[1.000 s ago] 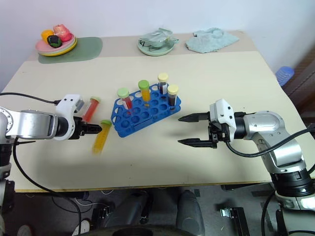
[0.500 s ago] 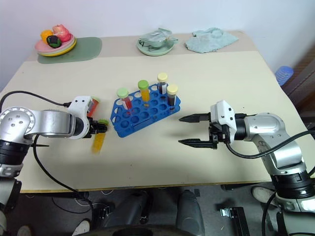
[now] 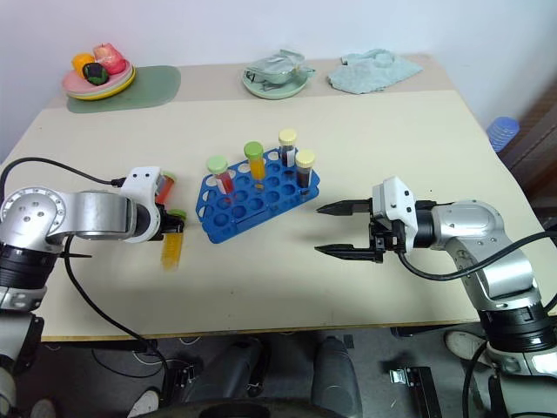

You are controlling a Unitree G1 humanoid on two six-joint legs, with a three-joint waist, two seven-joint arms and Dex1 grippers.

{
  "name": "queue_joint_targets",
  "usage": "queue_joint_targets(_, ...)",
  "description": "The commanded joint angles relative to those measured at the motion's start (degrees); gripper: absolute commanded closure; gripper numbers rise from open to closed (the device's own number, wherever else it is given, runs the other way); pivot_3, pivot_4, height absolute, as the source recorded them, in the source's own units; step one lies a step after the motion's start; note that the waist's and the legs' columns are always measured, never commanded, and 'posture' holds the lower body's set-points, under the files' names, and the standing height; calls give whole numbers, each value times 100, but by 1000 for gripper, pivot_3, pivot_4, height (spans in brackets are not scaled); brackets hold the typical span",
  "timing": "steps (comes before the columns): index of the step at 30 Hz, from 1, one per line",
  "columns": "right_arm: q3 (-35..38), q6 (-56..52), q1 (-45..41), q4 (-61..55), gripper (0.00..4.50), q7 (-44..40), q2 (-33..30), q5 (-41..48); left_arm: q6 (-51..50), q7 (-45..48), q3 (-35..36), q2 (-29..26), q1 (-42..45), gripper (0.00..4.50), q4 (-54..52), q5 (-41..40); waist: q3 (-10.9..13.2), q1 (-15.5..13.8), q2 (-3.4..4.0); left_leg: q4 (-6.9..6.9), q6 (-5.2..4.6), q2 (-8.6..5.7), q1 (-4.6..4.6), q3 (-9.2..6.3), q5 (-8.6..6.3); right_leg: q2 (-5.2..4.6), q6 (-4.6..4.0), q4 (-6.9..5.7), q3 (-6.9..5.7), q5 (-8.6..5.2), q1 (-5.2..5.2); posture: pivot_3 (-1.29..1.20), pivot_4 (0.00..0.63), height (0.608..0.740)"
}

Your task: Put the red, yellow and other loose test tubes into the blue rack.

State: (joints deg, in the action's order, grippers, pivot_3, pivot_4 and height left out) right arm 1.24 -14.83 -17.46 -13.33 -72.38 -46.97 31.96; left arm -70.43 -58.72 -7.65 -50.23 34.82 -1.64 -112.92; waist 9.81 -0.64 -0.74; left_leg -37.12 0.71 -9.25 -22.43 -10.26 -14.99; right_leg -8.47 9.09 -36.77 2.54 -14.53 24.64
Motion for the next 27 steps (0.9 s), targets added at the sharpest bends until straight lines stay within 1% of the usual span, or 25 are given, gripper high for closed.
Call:
queue_joint_targets(1, 163, 149, -77, -24, 1266, -25, 23, 0, -16, 1039, 790, -580, -295, 3747, -855, -8, 1, 8, -1, 1, 0, 3, 0, 5, 0, 3, 0, -1, 5, 0, 3, 0, 150, 740)
queue_joint_targets(3, 200, 209, -50, 59, 1266, -80, 21, 1, -158, 1807, 1133, -1219, -666, 3747, -1345, -8, 1, 20, -2, 4, -1, 7, 0, 14, 0, 8, -1, -2, 13, 0, 8, 0, 150, 740)
queue_joint_targets(5, 218, 209, -47, 101, 1266, -83, 36, 20, -252, 2697, 1656, -1812, -1062, 3747, -1835, -8, 2, 14, -1, 7, -2, 12, -1, 25, -1, 14, -2, -3, 24, -1, 13, 0, 150, 740)
queue_joint_targets(7, 243, 180, -59, 132, 1266, -45, 59, 34, 16, 3228, 2133, -1975, -1136, 3747, -2269, -4, 2, -20, 0, 8, -4, 13, 1, 33, -2, 16, -3, -3, 30, -1, 14, 0, 150, 740)
queue_joint_targets(9, 294, 128, -88, 155, 1266, 45, 90, 53, 368, 3447, 2179, -1950, -975, 3747, -2482, 86, 2, -95, 0, 6, -7, 13, 2, 32, -5, 15, -4, 2, 29, -1, 4, 0, 150, 740)
queue_joint_targets(10, 325, 97, -101, 162, 1266, 105, 105, 66, 670, 3574, 2135, -1677, -804, 3747, -2620, 504, 2, -135, 2, 3, -9, 14, 3, 34, -6, 15, -6, 7, 29, 0, 1, 0, 150, 740)
queue_joint_targets(12, 386, 42, -106, 161, 1266, 225, 130, 79, 1300, 3873, 1871, -1078, -520, 3747, -2983, 1874, 2, -187, 7, 2, -34, 14, 5, 38, -21, 14, -15, 23, 29, 3, -8, 0, 150, 740)
queue_joint_targets(14, 425, 20, -99, 140, 1266, 343, 133, 39, 1705, 4197, 1443, -685, -425, 3747, -3157, 3167, 1, -178, 4, 0, -28, 20, 5, 39, -17, 20, -21, 48, 25, 15, -21, 0, 150, 740)
queue_joint_targets(15, 450, -9, -80, 118, 1266, 400, 126, 40, 2193, 4551, 1092, -514, -421, 3747, -3227, 4120, 1, -170, 4, 0, -18, 23, 5, 45, -11, 22, -19, 57, 27, 20, -22, 0, 150, 740)
queue_joint_targets(17, 497, -27, -29, 65, 1266, 494, 90, 10, 3198, 5155, 413, -103, -415, 3747, -3152, 5770, 1, -159, 4, 2, -24, 25, 4, 61, -14, 22, -16, 67, 33, 23, -21, 0, 150, 740)
queue_joint_targets(19, 546, -55, 27, 3, 1266, 575, 55, -6, 4118, 5662, -197, 294, -403, 3747, -2783, 7083, 2, -161, 2, 4, -32, 27, 0, 71, -19, 23, -13, 77, 37, 24, -19, 0, 150, 740)
queue_joint_targets(20, 570, -63, 50, -29, 1266, 605, 43, -14, 4570, 5883, -389, 474, -418, 3747, -2578, 7628, 2, -163, 3, 3, -35, 27, 0, 72, -21, 24, -10, 80, 37, 27, -20, 0, 150, 740)
queue_joint_targets(21, 591, -89, 66, -65, 1266, 626, 29, -1, 4929, 6044, -466, 660, -461, 3747, -2394, 8018, 3, -160, 2, 4, -38, 27, -1, 73, -22, 24, -3, 86, 38, 30, -20, 0, 150, 740)
queue_joint_targets(22, 628, -131, 99, -120, 1266, 666, 8, 13, 5350, 6177, -520, 986, -482, 3747, -2096, 8309, 2, -163, 3, 4, -38, 28, -3, 73, -23, 25, 1, 88, 38, 32, -19, 0, 150, 740)
queue_joint_targets(24, 675, -189, 155, -219, 1266, 715, -34, 25, 5982, 6382, -520, 1538, -543, 3747, -1647, 8717, 3, -169, 1, 6, -40, 30, -3, 71, -23, 26, 5, 94, 37, 35, -19, 0, 150, 740)
queue_joint_targets(27, 755, -297, 256, -391, 1266, 774, -97, 52, 6474, 6884, -594, 2095, -561, 3747, -1105, 9141, 3, -168, 1, -2, -39, 31, -5, 69, -23, 27, 13, 93, 36, 39, -21, 0, 150, 740)
